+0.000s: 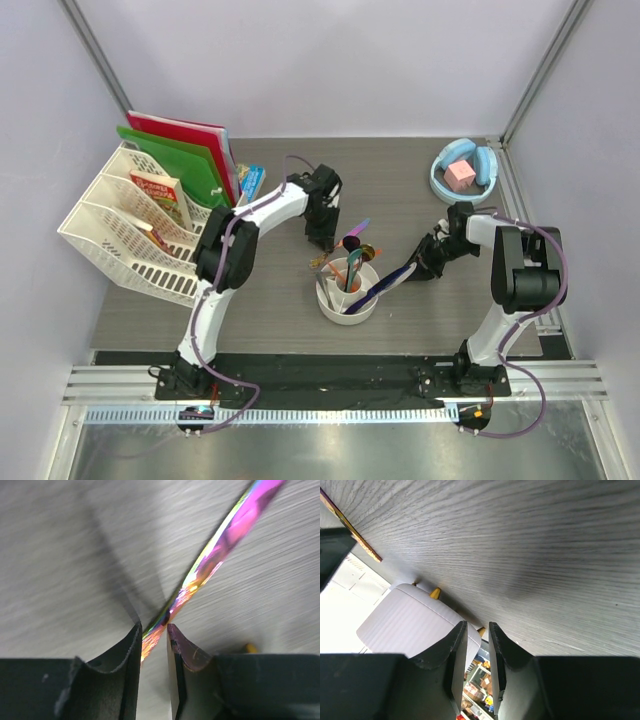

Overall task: Sort the eating utensils into containers
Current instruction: Move the knife to the center of the board.

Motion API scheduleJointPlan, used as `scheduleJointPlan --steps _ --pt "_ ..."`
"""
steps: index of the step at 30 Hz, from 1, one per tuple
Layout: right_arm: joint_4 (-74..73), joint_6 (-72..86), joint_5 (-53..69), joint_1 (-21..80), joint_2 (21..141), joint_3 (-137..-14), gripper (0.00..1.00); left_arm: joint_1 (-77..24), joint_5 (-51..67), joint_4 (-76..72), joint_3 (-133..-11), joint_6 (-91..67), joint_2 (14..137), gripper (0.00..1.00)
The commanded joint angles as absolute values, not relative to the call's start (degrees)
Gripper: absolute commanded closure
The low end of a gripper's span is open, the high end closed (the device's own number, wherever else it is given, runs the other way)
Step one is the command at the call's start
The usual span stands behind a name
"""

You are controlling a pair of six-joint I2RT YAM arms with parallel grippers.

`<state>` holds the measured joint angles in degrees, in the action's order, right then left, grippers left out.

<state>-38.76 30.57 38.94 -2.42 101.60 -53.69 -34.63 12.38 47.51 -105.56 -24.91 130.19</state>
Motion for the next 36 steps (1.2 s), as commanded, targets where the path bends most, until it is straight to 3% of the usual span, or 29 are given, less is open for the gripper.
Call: scheduleJointPlan --steps 1,15,18,19,28,36 --pt "-38.41 30.15 40.17 -2.29 100.55 -53.97 0.7 -33.14 8.35 50.89 -103.01 -24.17 125.69 0.74" --pt "-38.76 30.5 40.78 -2.29 98.7 -52.3 0.7 -31.64 5.09 57.03 -101.51 -21.36 126.91 0.76" --pt "-38.85 31.2 40.96 -2.29 97.65 -51.33 0.7 -31.99 6.15 58.71 -101.25 -21.01 127.09 0.87" --pt "-38.76 31.46 40.96 -2.29 96.95 -51.24 0.7 -32.43 6.33 58.97 -100.73 -21.09 127.09 1.0" --pt "-36.92 33.83 40.08 -2.29 91.67 -47.29 0.7 -40.51 9.4 60.12 -108.7 -24.25 132.71 1.0" --pt "-34.81 35.25 40.52 -2.29 90.53 -47.2 0.7 -41.49 6.87 60.03 -116.37 -26.63 137.11 1.0"
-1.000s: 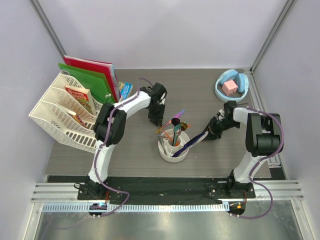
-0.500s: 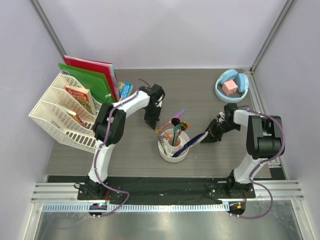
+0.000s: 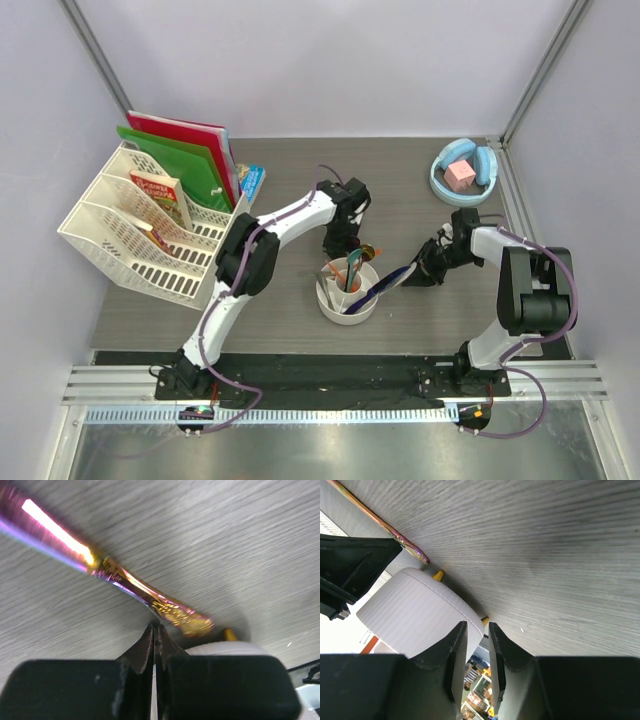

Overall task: Sort the eating utensils into containers
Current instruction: Move the knife to the center of the board.

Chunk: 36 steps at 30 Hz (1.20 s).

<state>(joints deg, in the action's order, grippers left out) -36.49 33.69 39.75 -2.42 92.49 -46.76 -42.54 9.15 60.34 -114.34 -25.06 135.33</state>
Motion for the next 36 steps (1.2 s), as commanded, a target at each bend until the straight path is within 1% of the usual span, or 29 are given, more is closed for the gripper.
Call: scheduleJointPlan --steps 1,6,11,16,19,22,27,31,36 --pt "-34.8 35.24 40.43 -2.2 90.61 -47.37 0.71 -41.31 5.12 60.12 -116.11 -26.89 136.15 1.0" --pt "-34.63 34.72 40.69 -2.29 91.58 -47.2 0.7 -38.94 2.82 58.18 -108.64 -27.77 131.67 1.0" --pt "-34.72 34.19 41.13 -2.29 92.72 -47.55 0.7 -37.1 -2.45 57.57 -101.71 -28.47 127.01 1.0" --pt "-34.63 33.84 41.22 -2.29 93.6 -47.99 0.7 -35.25 -6.15 57.92 -100.37 -30.67 125.51 1.0" --pt "-34.63 33.75 41.48 -2.29 93.87 -48.16 0.7 -34.28 -6.33 57.66 -101.6 -31.03 126.38 1.0" --pt "-34.72 33.75 41.4 -2.28 93.87 -48.16 0.7 -33.93 -5.89 58.44 -105.46 -30.41 129.63 1.0" --pt "-34.72 33.57 41.4 -2.29 94.13 -48.16 0.7 -34.01 -1.68 62.4 -117.23 -29.71 137.53 1.0" --pt "-34.8 33.57 41.48 -2.29 94.48 -48.34 0.7 -34.45 -0.79 65.03 -126.45 -29.36 141.58 1.0" --pt "-34.72 33.4 41.31 -2.37 95.53 -48.6 0.7 -35.33 3.07 63.02 -126.3 -30.23 142.38 1.0"
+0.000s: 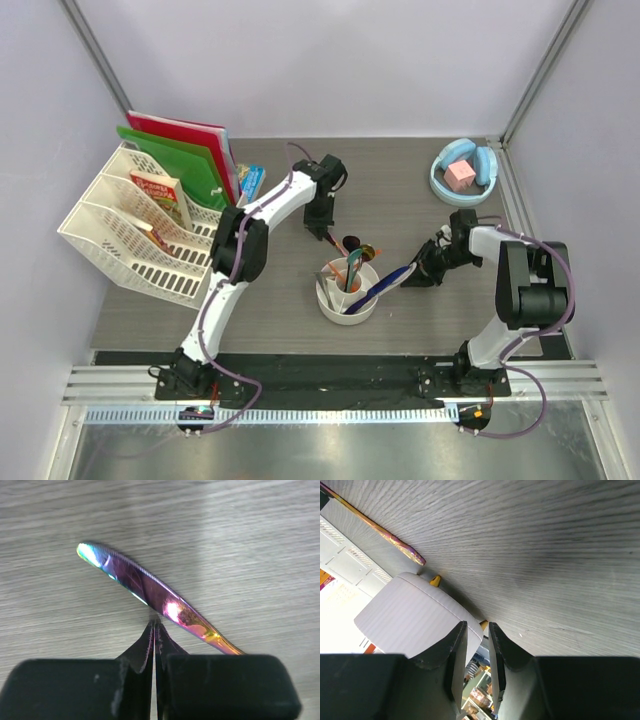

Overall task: Sort the eating utensils into containers
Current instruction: Move the knife to the center of the board.

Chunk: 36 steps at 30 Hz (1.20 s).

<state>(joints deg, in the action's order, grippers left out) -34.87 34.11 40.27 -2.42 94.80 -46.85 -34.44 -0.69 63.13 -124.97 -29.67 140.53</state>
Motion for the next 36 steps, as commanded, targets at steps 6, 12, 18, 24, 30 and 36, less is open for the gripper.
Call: scheduleJointPlan --steps 6,12,18,24,30,36 --pt "-34.63 33.4 41.48 -2.29 96.5 -49.39 0.7 -36.39 3.26 62.84 -126.65 -29.88 143.09 1.0" --pt "-34.63 33.49 41.4 -2.29 96.94 -49.92 0.7 -36.3 0.97 59.95 -121.12 -28.83 139.92 1.0" --pt "-34.98 33.49 41.48 -2.29 96.94 -49.66 0.7 -36.3 3.43 60.03 -127.09 -29.09 144.23 1.0" --pt "-35.16 33.4 41.13 -2.29 97.03 -49.57 0.7 -36.3 2.21 59.33 -122.97 -29.44 141.08 1.0" --pt "-34.81 33.66 41.04 -2.29 97.91 -50.54 0.7 -36.3 3.42 56.96 -113.3 -29.0 136.32 1.0" --pt "-34.37 33.84 40.96 -2.29 98.35 -50.36 0.7 -38.31 5.62 53.44 -111.87 -28.65 136.31 1.0"
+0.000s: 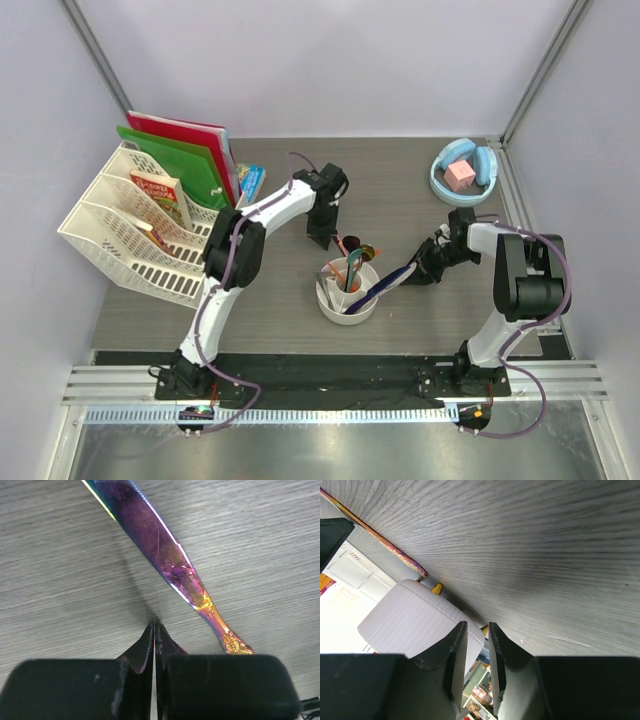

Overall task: Sort the eating utensils into containers
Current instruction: Move the knife to the center of the board.

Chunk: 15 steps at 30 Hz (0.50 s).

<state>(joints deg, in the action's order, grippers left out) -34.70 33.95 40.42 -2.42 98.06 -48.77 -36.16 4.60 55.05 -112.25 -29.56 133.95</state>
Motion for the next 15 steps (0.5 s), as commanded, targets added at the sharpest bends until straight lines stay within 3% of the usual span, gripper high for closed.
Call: scheduleJointPlan --steps 1,8,15 --pt "-34.37 33.92 40.87 -2.29 98.44 -50.19 0.7 -38.67 5.71 54.13 -113.45 -28.83 137.71 1.0" --pt "-34.72 34.1 40.96 -2.29 97.73 -49.39 0.7 -41.13 8.6 57.04 -128.48 -29.79 147.03 1.0" --pt "-34.89 33.93 40.08 -2.37 98.0 -49.57 0.7 -41.75 9.5 55.02 -127.88 -30.76 146.6 1.0"
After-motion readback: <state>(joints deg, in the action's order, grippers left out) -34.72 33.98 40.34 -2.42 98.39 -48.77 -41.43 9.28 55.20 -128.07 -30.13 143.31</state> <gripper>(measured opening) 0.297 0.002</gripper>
